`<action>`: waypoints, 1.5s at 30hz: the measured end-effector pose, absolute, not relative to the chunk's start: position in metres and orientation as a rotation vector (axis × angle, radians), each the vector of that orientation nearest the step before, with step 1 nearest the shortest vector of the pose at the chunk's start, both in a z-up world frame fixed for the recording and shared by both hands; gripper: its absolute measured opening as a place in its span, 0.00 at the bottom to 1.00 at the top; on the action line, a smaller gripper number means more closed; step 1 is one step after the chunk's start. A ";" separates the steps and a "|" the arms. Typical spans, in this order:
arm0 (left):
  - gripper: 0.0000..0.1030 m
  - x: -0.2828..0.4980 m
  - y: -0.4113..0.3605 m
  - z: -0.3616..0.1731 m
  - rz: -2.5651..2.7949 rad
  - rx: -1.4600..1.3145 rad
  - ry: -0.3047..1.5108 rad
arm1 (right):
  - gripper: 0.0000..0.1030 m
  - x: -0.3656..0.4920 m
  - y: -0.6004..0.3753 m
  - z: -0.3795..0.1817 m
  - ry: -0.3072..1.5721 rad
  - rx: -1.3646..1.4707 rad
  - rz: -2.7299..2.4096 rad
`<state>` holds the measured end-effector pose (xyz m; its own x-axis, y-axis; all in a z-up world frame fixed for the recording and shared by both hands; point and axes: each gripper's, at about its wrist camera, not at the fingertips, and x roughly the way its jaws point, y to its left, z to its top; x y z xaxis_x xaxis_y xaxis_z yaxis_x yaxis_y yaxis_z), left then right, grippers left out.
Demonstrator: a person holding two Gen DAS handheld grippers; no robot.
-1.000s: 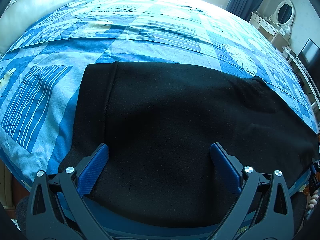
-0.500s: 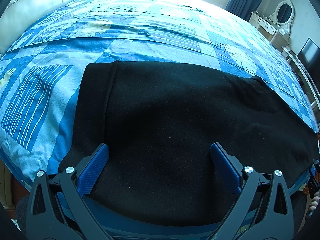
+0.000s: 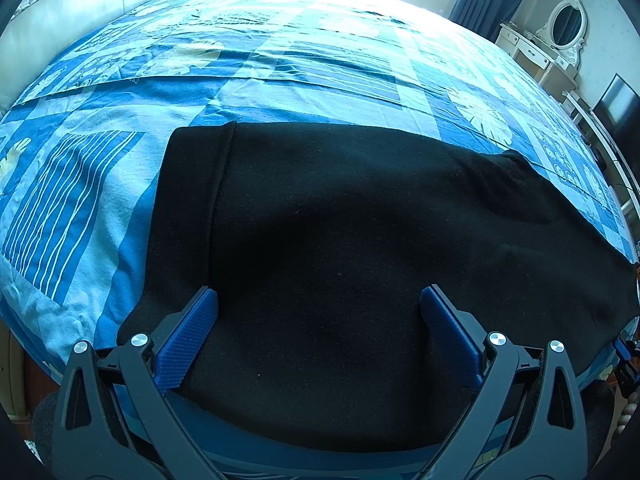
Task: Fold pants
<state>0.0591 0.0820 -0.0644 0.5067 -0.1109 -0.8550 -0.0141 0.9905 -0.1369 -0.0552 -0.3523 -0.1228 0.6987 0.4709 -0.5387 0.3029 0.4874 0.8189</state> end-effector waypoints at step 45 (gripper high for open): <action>0.98 0.062 0.085 -0.061 -0.103 -0.116 1.050 | 0.21 -0.051 -0.588 -0.073 0.618 1.024 -0.012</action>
